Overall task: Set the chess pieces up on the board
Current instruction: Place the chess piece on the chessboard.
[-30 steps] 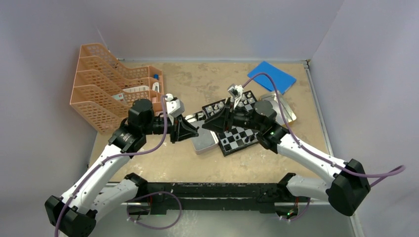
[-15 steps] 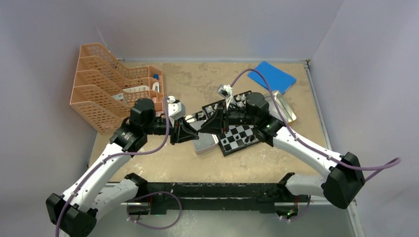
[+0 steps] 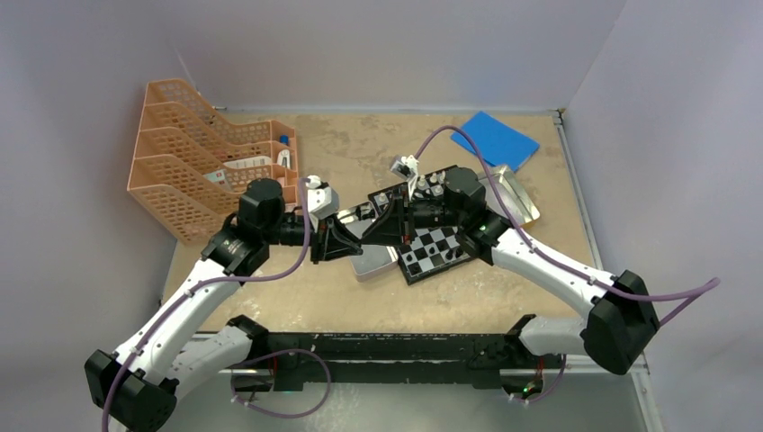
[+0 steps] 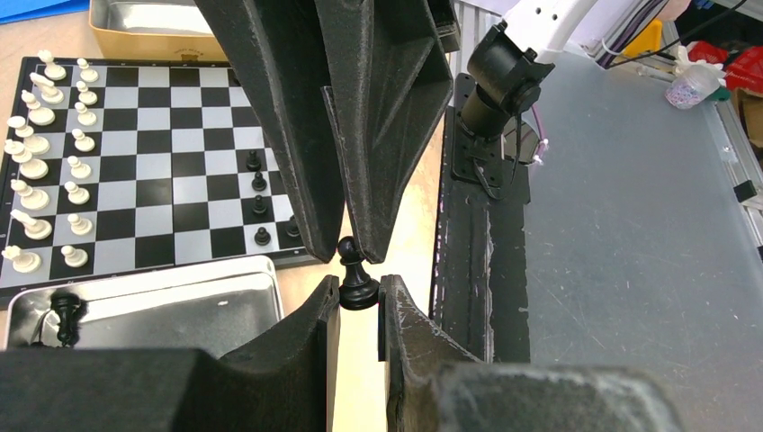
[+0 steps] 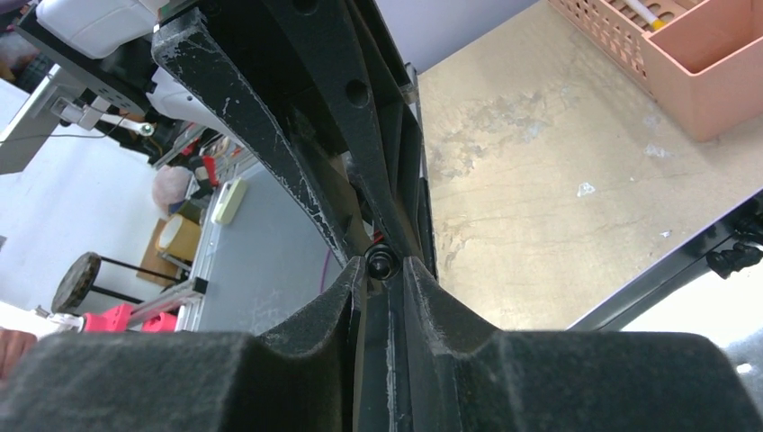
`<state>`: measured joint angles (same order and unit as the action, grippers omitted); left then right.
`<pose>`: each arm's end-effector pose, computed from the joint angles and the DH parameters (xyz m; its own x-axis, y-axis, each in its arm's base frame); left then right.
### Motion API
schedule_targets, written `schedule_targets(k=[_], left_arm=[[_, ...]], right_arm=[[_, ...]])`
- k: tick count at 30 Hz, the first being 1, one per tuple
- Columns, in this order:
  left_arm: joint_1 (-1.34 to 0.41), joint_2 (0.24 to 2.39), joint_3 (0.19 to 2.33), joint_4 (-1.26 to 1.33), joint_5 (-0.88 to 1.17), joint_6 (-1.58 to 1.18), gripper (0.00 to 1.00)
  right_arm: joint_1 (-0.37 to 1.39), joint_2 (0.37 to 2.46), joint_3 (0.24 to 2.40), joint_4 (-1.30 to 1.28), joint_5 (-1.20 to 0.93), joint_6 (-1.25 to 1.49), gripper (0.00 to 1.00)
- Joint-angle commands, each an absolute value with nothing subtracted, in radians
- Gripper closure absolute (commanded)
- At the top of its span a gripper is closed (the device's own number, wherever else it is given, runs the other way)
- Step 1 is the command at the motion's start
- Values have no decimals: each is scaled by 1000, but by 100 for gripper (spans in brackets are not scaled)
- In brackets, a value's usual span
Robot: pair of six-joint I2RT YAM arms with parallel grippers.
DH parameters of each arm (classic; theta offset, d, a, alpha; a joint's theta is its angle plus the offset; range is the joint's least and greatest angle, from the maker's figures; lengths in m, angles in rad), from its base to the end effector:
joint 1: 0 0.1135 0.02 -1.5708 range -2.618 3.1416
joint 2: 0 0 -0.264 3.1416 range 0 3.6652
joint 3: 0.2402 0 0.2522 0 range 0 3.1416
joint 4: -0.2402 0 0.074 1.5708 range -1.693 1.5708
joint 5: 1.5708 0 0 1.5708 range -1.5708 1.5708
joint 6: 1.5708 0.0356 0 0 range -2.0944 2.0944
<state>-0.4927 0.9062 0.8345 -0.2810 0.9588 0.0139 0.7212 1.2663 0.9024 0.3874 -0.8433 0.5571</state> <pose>0.1575 -0.1176 0.3310 -0.2911 0.1654 -0.9423 0.9526 0.1406 -0.2697 0.1993 0.2106 0.3365 -0.5137 0.0166 -0.8578 -0.8580 -0.0027 0.5137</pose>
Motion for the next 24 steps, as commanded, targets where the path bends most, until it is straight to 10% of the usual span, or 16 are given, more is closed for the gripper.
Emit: schedule_targets(k=[1,11,19,24], left_arm=[[-491,912,874,-261,992,44,100],[-491,911,877,-277,962,50,100],[-491,877,889,-304,815,-7,47],[-491,877,909,-357,730,-92,38]], right_arm=[[729,1271,901,467,-892,577,77],[730,1284,880,521,-925,591,100],[726,1207,879,358,-549,540,100],[723,1131,854,254,-156,549,100]])
